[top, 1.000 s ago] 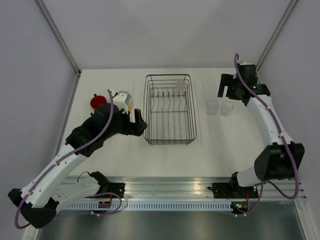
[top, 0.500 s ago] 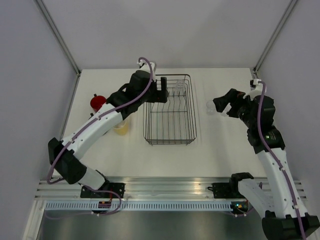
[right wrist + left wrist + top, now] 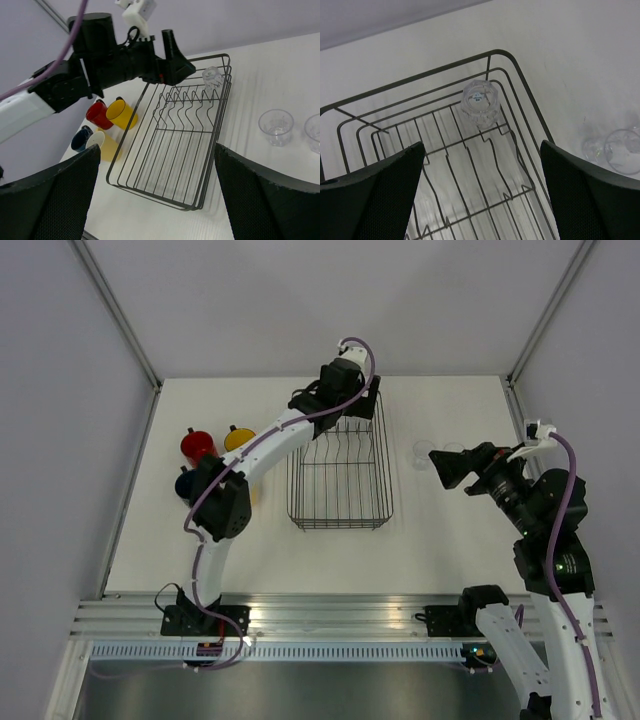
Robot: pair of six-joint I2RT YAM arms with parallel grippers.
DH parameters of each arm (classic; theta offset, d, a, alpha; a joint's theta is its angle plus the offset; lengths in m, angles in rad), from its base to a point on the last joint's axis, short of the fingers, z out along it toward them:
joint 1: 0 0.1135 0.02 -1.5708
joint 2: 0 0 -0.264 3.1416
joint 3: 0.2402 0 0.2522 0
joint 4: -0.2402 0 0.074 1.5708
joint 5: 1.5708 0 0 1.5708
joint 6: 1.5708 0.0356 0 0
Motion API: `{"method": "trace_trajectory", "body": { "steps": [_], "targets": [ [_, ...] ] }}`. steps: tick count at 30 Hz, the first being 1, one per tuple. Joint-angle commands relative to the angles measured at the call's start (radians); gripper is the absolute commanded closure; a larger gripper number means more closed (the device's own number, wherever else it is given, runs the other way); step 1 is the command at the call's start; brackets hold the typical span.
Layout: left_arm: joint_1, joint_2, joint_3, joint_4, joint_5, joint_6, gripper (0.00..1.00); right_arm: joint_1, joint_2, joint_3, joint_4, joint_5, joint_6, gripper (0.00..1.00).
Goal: Unload the cups from the dish rack
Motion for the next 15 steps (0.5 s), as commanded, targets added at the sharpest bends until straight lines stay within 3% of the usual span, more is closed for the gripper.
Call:
{"method": "trace_trajectory", "body": {
  "steps": [1, 7, 15],
  "targets": [
    [-0.003, 0.086, 0.126, 0.050, -0.053, 0.097, 0.00, -0.001, -0.004, -0.006, 0.009, -0.048, 0.024, 0.02],
    [0.000, 0.250, 0.273, 0.076, -0.078, 0.148, 0.00, -0.001, -0.001, -0.017, 0.020, -0.082, 0.014, 0.02],
    [0.032, 0.388, 0.358, 0.096, -0.039, 0.131, 0.02, 0.011, 0.011, -0.007, 0.008, -0.094, 0.004, 0.02]
  ]
}}
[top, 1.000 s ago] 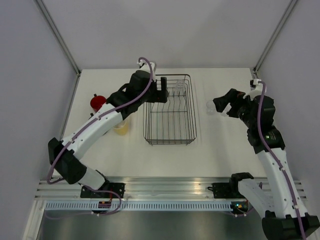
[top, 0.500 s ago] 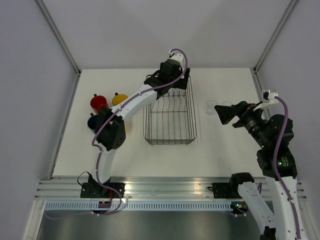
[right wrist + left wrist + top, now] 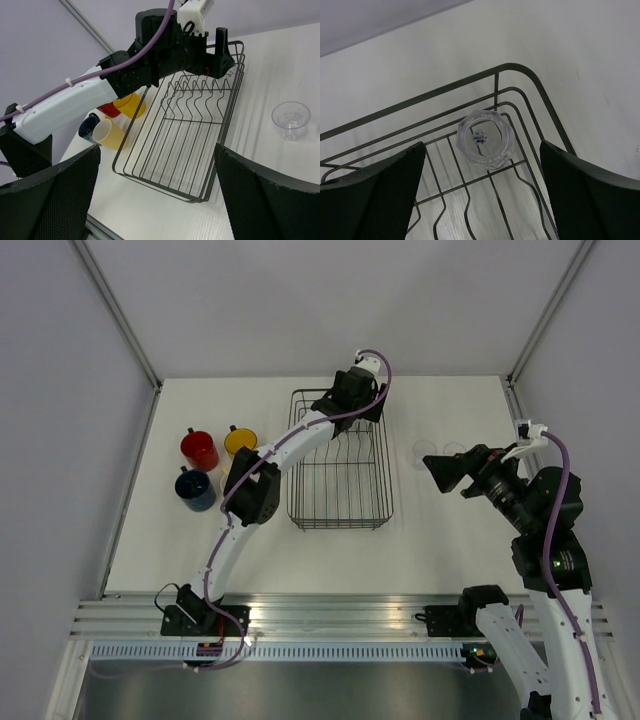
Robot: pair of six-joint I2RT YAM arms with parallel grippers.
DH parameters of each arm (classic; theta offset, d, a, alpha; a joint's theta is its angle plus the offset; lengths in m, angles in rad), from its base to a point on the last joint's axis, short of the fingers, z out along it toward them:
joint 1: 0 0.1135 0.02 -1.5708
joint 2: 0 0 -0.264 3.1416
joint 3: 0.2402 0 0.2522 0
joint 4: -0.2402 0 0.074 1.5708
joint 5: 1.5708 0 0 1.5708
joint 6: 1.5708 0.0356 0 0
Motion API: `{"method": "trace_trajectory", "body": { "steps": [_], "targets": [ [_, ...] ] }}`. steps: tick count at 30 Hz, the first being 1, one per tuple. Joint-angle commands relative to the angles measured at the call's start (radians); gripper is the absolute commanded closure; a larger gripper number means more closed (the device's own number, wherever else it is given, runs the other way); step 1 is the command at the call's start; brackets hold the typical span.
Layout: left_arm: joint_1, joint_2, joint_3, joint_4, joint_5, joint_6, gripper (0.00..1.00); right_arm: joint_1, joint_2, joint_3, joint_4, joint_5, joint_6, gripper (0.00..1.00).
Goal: Unload the cups from the dish rack
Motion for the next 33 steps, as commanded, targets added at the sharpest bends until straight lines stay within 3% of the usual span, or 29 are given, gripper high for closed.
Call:
{"method": "trace_trajectory", "body": {
  "steps": [1, 5, 19, 25, 26, 29, 33],
  "targets": [
    [0.022, 0.043, 0.068, 0.054, 0.010, 0.036, 0.03, 0.009, 0.006, 0.008, 0.011, -0.024, -0.001, 0.02],
    [0.037, 0.083, 0.099, 0.054, 0.098, 0.021, 0.05, 0.012, 0.010, 0.002, 0.022, -0.024, -0.006, 0.02],
    [0.045, 0.178, 0.197, 0.052, 0.131, 0.018, 0.21, 0.029, 0.018, -0.010, 0.036, -0.018, -0.017, 0.02],
    [0.045, 0.158, 0.194, 0.032, 0.125, 0.012, 0.50, 0.046, 0.026, -0.009, 0.046, -0.012, -0.020, 0.02],
    [0.045, 0.152, 0.191, 0.032, 0.123, 0.012, 0.60, 0.047, 0.024, -0.009, 0.046, -0.012, -0.018, 0.02],
    [0.043, 0.117, 0.176, 0.031, 0.111, 0.010, 0.75, 0.049, 0.023, -0.006, 0.046, -0.015, -0.015, 0.02],
    [0.043, 0.059, 0.159, 0.040, 0.091, 0.003, 0.90, 0.051, 0.015, 0.008, 0.037, -0.027, -0.014, 0.02]
  ]
}}
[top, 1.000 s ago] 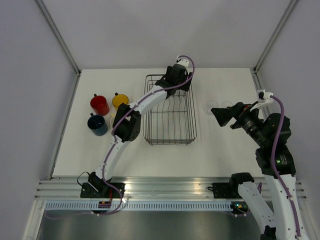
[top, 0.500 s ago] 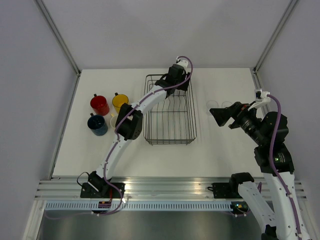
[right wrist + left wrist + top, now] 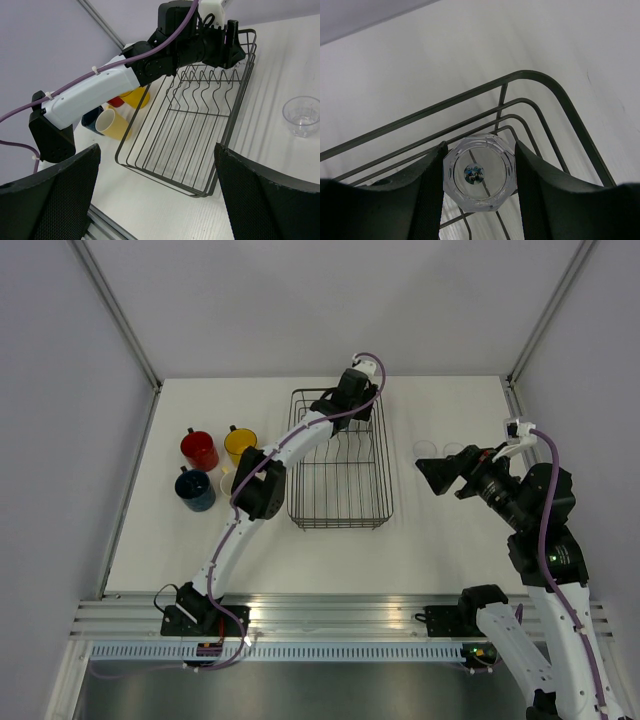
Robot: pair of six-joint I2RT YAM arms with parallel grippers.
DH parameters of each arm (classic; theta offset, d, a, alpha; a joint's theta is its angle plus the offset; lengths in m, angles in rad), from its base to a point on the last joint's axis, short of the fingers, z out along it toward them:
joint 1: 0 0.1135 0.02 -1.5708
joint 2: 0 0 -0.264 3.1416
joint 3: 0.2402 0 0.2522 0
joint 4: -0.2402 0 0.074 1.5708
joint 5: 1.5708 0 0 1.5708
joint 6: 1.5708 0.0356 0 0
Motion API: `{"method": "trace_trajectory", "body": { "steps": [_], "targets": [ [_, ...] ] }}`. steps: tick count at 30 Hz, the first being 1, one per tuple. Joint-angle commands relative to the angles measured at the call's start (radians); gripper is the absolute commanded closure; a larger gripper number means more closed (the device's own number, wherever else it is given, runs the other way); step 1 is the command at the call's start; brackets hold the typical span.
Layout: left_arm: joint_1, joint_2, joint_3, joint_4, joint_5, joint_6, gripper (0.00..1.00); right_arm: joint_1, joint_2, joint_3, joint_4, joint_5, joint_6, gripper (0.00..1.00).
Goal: Unload the cups from the dish rack
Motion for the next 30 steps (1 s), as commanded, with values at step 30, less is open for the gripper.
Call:
{"method": "trace_trajectory", "body": {
  "steps": [30],
  "targets": [
    [-0.002, -0.940, -0.716, 0.233, 0.413, -0.415, 0.98, 0.005, 0.152, -0.189, 0.522, -0.251, 0.247, 0.02]
  ]
}}
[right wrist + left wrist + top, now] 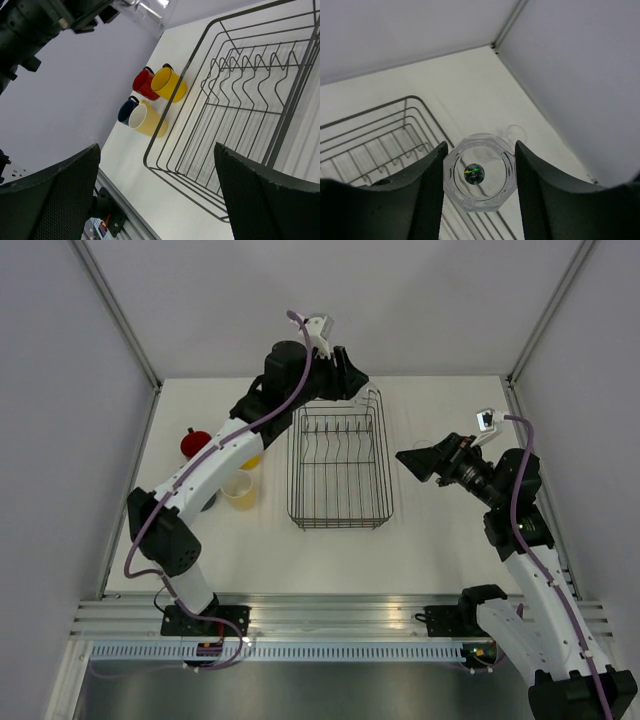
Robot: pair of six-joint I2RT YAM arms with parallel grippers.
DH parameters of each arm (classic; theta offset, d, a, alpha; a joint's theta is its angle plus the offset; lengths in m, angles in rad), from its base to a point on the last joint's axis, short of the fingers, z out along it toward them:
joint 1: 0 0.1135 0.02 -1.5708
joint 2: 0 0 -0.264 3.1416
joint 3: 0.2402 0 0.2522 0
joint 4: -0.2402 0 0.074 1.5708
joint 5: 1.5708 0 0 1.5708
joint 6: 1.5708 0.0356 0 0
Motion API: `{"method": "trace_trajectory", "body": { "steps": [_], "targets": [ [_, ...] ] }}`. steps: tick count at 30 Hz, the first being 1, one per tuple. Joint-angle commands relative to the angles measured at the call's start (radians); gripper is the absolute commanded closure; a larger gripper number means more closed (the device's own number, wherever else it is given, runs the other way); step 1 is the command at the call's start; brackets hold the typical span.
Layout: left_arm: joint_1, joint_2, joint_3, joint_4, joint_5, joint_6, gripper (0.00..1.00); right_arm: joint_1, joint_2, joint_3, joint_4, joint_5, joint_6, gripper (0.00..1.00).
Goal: Unload the cups from the dish rack
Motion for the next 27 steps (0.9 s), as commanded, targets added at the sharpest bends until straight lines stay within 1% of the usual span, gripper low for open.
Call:
{"method": "trace_trajectory", "body": {
  "steps": [1, 2, 3, 4, 5, 6, 7, 8, 10, 11, 13, 14, 15, 17, 22, 24, 25, 27],
  "targets": [
    [-0.002, -0.119, -0.148, 0.152, 0.149, -0.192, 0.98, 0.004, 0.049, -0.017, 0.202, -0.118, 0.052, 0.02],
    [-0.004, -0.169, -0.186, 0.219, 0.157, -0.250, 0.98, 0.005, 0.063, -0.026, 0.266, -0.142, 0.064, 0.02],
    [-0.004, -0.190, -0.261, 0.266, 0.192, -0.280, 0.98, 0.005, 0.083, -0.036, 0.303, -0.156, 0.088, 0.02],
    [-0.004, -0.214, -0.293, 0.295, 0.208, -0.336, 0.98, 0.005, 0.093, -0.057, 0.342, -0.169, 0.104, 0.02],
    [-0.005, -0.246, -0.322, 0.361, 0.231, -0.364, 0.98, 0.005, 0.106, -0.066, 0.421, -0.192, 0.121, 0.03],
    [-0.005, -0.262, -0.376, 0.392, 0.251, -0.386, 0.98, 0.005, 0.125, -0.083, 0.463, -0.204, 0.156, 0.04],
    [-0.005, -0.271, -0.390, 0.401, 0.264, -0.415, 0.98, 0.004, 0.138, -0.094, 0.507, -0.212, 0.171, 0.04],
    [-0.007, -0.279, -0.399, 0.403, 0.271, -0.429, 0.98, 0.007, 0.149, -0.102, 0.591, -0.218, 0.191, 0.05],
    [-0.008, -0.302, -0.439, 0.447, 0.292, -0.478, 0.98, 0.010, 0.191, -0.111, 0.662, -0.241, 0.245, 0.07],
    [-0.008, -0.312, -0.461, 0.468, 0.295, -0.496, 0.98, 0.017, 0.205, -0.112, 0.740, -0.250, 0.262, 0.08],
    [-0.012, -0.337, -0.519, 0.530, 0.289, -0.550, 0.98, 0.033, 0.245, -0.112, 0.809, -0.265, 0.309, 0.12],
    [-0.012, -0.345, -0.537, 0.547, 0.285, -0.565, 0.98, 0.051, 0.256, -0.111, 0.878, -0.270, 0.320, 0.13],
    [-0.013, -0.351, -0.568, 0.563, 0.281, -0.579, 0.98, 0.063, 0.271, -0.112, 0.903, -0.265, 0.329, 0.14],
    [-0.015, -0.362, -0.599, 0.593, 0.275, -0.614, 0.98, 0.099, 0.284, -0.111, 0.958, -0.256, 0.340, 0.19],
    [-0.024, -0.380, -0.652, 0.642, 0.278, -0.686, 0.98, 0.145, 0.316, -0.103, 1.026, -0.203, 0.349, 0.27],
    [-0.024, -0.392, -0.682, 0.668, 0.275, -0.705, 0.98, 0.151, 0.340, -0.106, 1.076, -0.198, 0.392, 0.33],
    [-0.025, -0.401, -0.692, 0.676, 0.271, -0.723, 0.98, 0.152, 0.351, -0.111, 1.128, -0.196, 0.409, 0.37],
    [-0.028, -0.423, -0.723, 0.702, 0.263, -0.739, 0.98, 0.152, 0.379, -0.114, 1.181, -0.193, 0.457, 0.42]
  ]
}}
